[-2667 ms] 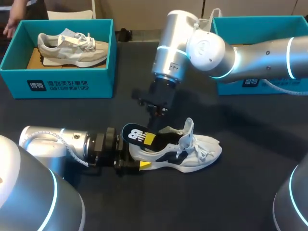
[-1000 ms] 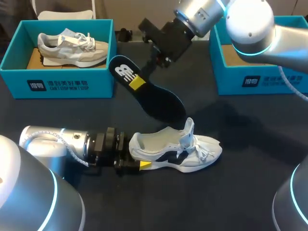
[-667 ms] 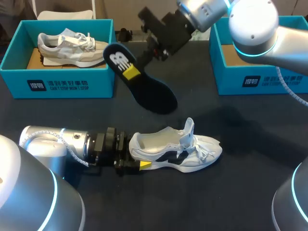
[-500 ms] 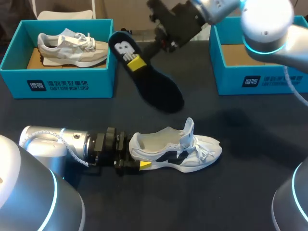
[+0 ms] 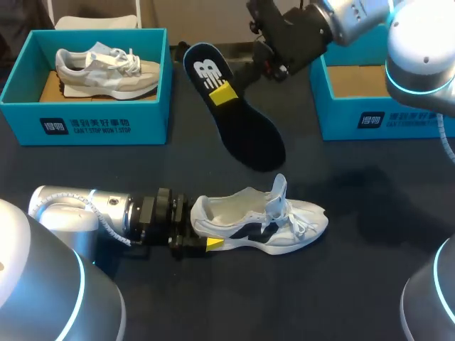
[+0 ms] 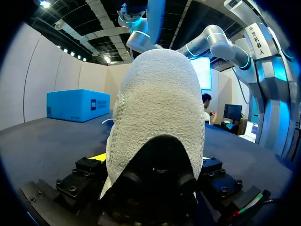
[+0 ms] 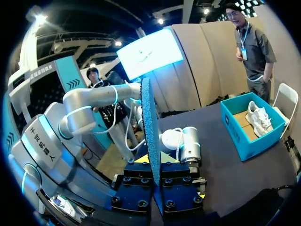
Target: Take the shoe out of the shoebox, open the shoe tongue, remove and reinsert the insole, then place the shoe into the shoebox
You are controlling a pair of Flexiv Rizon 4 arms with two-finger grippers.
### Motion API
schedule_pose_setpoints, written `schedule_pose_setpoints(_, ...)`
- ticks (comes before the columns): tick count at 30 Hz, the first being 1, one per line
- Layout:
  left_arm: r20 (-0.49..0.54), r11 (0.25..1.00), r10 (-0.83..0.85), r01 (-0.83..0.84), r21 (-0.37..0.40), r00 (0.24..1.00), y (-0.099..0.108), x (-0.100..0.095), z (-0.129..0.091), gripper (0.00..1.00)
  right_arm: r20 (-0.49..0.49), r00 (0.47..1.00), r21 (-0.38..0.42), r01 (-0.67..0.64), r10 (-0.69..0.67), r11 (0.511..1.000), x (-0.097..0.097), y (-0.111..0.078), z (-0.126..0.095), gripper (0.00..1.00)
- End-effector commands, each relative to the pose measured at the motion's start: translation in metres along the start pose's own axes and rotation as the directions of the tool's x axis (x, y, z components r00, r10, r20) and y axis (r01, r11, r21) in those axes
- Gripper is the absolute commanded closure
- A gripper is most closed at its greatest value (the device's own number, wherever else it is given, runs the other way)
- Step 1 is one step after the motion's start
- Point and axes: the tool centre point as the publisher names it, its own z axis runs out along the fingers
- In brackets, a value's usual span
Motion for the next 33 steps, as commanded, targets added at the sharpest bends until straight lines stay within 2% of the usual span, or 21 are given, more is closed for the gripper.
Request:
schedule_pose_setpoints(1, 0.004, 1.000, 0.000, 0.000, 0.000, 1.000, -0.001, 0.001, 0.001, 1.00, 0.005, 1.000, -0.005, -0.005, 0.005, 1.000, 0.003, 0.000, -0.004, 1.00)
schedule_pose_setpoints(3, 0.004, 1.000, 0.000, 0.000, 0.000, 1.000, -0.001, 0.001, 0.001, 1.00, 0.012, 1.000, -0.024, -0.006, 0.006, 1.000, 0.008, 0.000, -0.009, 1.00)
schedule_pose_setpoints(7, 0.004, 1.000, 0.000, 0.000, 0.000, 1.000, -0.001, 0.001, 0.001, 1.00, 0.027, 1.000, -0.084, 0.005, -0.003, 0.996, 0.034, 0.000, -0.027, 1.00)
schedule_pose_setpoints(9, 0.004, 1.000, 0.000, 0.000, 0.000, 1.000, -0.001, 0.001, 0.001, 1.00, 0.024, 0.999, -0.154, 0.049, -0.046, 0.987, 0.045, 0.001, -0.034, 1.00)
schedule_pose_setpoints(11, 0.004, 1.000, 0.000, 0.000, 0.000, 1.000, -0.001, 0.001, 0.001, 1.00, 0.026, 0.998, -0.184, 0.062, -0.058, 0.981, 0.052, 0.001, -0.039, 1.00)
schedule_pose_setpoints(12, 0.004, 1.000, 0.000, 0.000, 0.000, 1.000, -0.001, 0.001, 0.001, 1.00, 0.025, 0.998, -0.204, 0.060, -0.056, 0.977, 0.059, 0.003, -0.042, 1.00)
schedule_pose_setpoints(13, 0.004, 1.000, 0.000, 0.000, 0.000, 1.000, -0.001, 0.001, 0.001, 1.00, 0.049, 0.999, -0.187, 0.005, 0.004, 0.982, 0.069, 0.006, -0.044, 1.00)
schedule_pose_setpoints(29, 0.004, 1.000, 0.000, 0.000, 0.000, 1.000, -0.001, 0.001, 0.001, 1.00, 0.049, 0.999, -0.187, 0.005, 0.004, 0.982, 0.069, 0.006, -0.044, 1.00)
schedule_pose_setpoints(33, 0.004, 1.000, 0.000, 0.000, 0.000, 1.000, -0.001, 0.001, 0.001, 1.00, 0.054, 0.997, -0.235, -0.040, 0.055, 0.971, 0.084, -0.006, -0.054, 1.00)
